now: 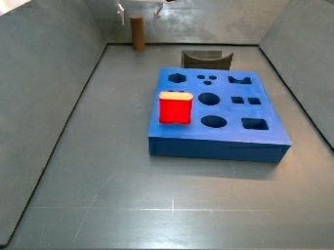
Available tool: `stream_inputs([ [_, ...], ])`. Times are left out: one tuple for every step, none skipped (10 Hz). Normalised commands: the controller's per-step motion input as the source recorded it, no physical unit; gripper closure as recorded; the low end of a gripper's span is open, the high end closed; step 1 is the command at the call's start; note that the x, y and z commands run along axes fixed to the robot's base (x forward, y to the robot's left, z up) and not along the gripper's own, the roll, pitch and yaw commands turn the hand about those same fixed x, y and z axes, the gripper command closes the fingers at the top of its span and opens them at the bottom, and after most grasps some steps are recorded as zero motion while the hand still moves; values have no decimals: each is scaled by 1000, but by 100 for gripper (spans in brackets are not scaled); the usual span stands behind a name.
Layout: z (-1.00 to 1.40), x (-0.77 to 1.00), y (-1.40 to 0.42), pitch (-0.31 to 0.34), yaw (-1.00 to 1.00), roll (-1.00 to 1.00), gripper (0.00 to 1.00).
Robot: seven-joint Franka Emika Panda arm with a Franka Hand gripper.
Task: Pick up the round object. Move to above the board. Insert the round object.
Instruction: Pick up the round object.
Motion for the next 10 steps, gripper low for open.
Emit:
stream_inputs([
  [-154, -49, 551, 123, 0, -546, 0],
  [-166, 0, 443, 106, 0, -534, 0],
  [-200, 0, 437, 89, 0, -600, 0],
  [-203, 0, 429, 69, 0, -577, 0],
  [-163, 0, 306, 23, 0, -471, 0],
  [-154, 0, 163, 0, 0, -343, 0],
  [-126, 0, 0, 0, 0, -214, 0],
  [-214, 0, 0, 0, 17, -86, 0],
  [-243, -23, 0, 0, 9, -111, 0],
  [-151, -6, 0, 0, 0, -80, 0],
])
